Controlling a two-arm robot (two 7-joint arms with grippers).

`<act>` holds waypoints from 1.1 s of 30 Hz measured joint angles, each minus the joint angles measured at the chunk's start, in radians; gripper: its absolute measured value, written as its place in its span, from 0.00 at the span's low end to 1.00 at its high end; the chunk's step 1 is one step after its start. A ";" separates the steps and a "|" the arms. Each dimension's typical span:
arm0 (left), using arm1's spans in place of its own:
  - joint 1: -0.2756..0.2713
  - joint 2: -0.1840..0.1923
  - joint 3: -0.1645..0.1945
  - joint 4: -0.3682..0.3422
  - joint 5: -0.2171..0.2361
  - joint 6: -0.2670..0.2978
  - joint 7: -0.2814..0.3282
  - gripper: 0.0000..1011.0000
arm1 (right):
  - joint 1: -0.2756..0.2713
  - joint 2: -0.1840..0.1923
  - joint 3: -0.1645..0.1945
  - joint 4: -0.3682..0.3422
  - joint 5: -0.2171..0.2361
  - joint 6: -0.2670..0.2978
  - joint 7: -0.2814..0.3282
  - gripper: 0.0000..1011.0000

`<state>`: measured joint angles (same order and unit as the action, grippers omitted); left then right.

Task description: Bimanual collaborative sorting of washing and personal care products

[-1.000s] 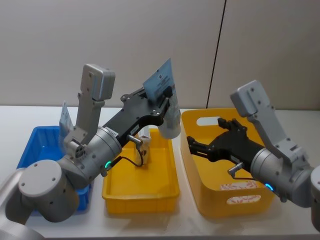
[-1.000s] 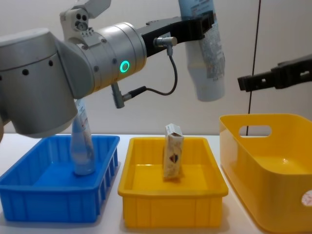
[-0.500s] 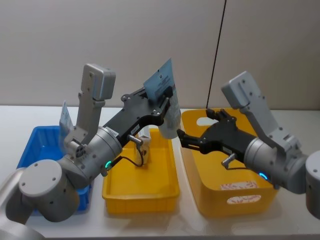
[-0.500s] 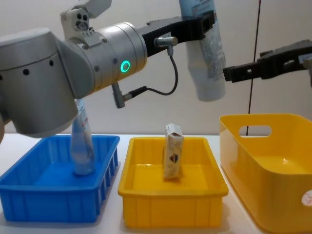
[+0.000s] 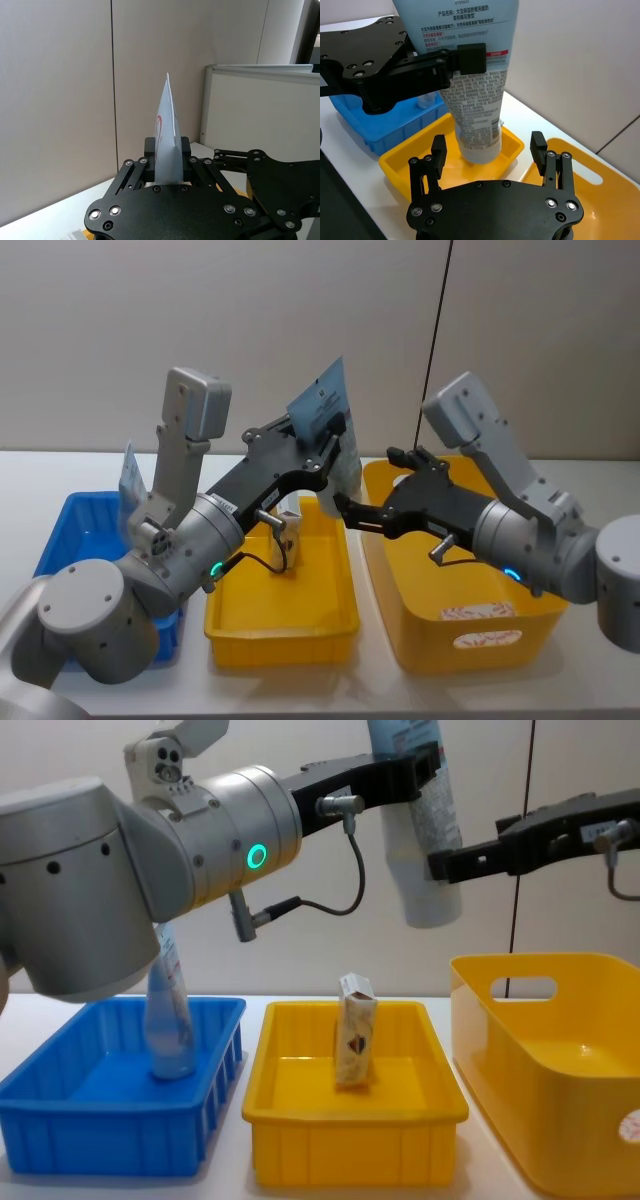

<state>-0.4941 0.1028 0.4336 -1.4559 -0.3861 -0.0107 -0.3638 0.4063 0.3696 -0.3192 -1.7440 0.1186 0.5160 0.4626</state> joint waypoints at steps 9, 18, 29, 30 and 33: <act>0.000 0.000 0.000 0.000 0.000 0.000 0.000 0.25 | 0.055 0.004 -0.030 0.070 0.012 -0.042 0.051 0.92; 0.000 0.000 0.000 0.000 0.000 0.000 0.000 0.25 | 0.101 0.003 -0.051 0.141 0.035 -0.092 0.104 0.67; 0.000 0.000 0.000 0.000 0.000 0.000 0.000 0.44 | 0.135 -0.003 -0.068 0.198 0.061 -0.139 0.145 0.34; 0.000 0.000 0.000 0.000 0.000 0.000 0.000 0.46 | 0.136 -0.003 -0.068 0.199 0.062 -0.140 0.145 0.32; 0.000 0.000 0.000 0.000 0.000 0.000 0.000 0.56 | 0.137 -0.003 -0.069 0.203 0.066 -0.144 0.146 0.25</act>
<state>-0.4941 0.1028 0.4335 -1.4561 -0.3862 -0.0107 -0.3638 0.5435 0.3662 -0.3882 -1.5408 0.1842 0.3721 0.6082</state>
